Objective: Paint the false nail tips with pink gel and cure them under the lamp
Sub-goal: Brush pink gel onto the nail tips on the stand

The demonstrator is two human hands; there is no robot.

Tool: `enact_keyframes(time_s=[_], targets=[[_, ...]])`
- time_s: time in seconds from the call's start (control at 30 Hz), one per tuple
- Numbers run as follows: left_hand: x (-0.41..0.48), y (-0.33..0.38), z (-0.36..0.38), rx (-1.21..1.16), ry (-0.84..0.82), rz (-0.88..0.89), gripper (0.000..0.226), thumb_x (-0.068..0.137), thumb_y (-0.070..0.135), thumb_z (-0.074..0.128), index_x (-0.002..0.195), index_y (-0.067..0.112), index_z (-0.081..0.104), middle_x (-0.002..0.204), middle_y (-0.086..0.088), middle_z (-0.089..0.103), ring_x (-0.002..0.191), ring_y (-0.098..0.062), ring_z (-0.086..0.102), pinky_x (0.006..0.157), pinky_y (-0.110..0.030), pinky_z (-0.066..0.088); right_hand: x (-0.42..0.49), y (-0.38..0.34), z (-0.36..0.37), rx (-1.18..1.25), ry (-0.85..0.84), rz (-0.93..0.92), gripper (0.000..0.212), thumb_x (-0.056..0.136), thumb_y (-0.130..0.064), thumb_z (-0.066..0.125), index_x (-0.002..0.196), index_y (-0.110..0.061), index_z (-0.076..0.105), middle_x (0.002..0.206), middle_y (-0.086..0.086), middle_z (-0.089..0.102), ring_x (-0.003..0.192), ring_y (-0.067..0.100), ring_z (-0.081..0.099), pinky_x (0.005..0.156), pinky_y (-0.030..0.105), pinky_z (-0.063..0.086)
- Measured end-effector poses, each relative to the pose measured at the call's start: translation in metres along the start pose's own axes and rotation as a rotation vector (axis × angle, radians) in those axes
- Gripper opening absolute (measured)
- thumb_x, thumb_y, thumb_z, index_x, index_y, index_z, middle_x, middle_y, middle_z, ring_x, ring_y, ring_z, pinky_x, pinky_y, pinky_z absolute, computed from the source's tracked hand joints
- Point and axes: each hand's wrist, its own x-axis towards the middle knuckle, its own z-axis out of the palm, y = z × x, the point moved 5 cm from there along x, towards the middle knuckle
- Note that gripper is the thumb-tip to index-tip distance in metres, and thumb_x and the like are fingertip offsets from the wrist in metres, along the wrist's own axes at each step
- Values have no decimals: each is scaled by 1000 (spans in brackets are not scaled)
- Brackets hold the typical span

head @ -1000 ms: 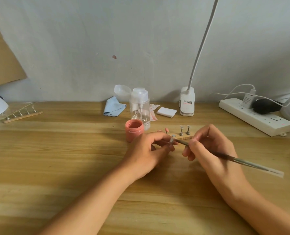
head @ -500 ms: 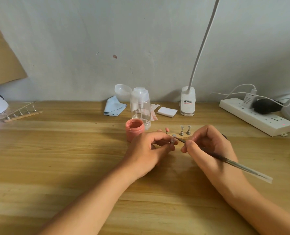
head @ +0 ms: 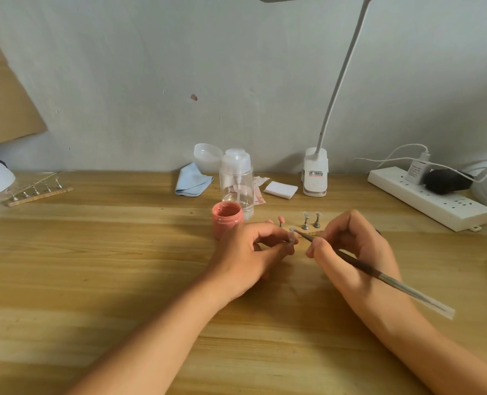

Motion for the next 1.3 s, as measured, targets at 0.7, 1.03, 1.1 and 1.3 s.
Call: enact_keyframes(time_s=[0.7, 1.03, 1.1, 1.3], targets=[[2, 3, -2, 258, -58, 69, 19, 90, 20, 69, 85, 39, 71, 92, 15, 74, 89, 1, 67, 89, -18, 49, 32, -40, 6, 123, -58, 7, 13, 95, -12, 57, 96, -18, 68, 78, -4, 74, 70, -4, 62, 61, 8, 45], [3, 3, -6, 297, -41, 131, 8, 90, 22, 68, 91, 28, 72, 87, 20, 71, 94, 20, 55, 79, 5, 30, 107, -35, 80, -383, -337, 138, 19, 81, -26, 73, 63, -22, 67, 59, -10, 70, 53, 2, 58, 46, 15, 40], [3, 3, -6, 302, -34, 129, 7, 90, 20, 68, 88, 27, 70, 77, 26, 65, 83, 19, 56, 77, 4, 30, 106, -28, 88, -453, -352, 148, 18, 79, -27, 72, 62, -24, 67, 65, -4, 72, 57, 6, 61, 47, 18, 43], [3, 6, -6, 350, 2, 129, 12, 88, 22, 68, 84, 33, 67, 70, 28, 61, 76, 16, 58, 71, 3, 33, 99, -32, 84, -417, -280, 140, 10, 80, -27, 69, 72, -24, 63, 68, -3, 70, 67, 10, 62, 54, 24, 45]])
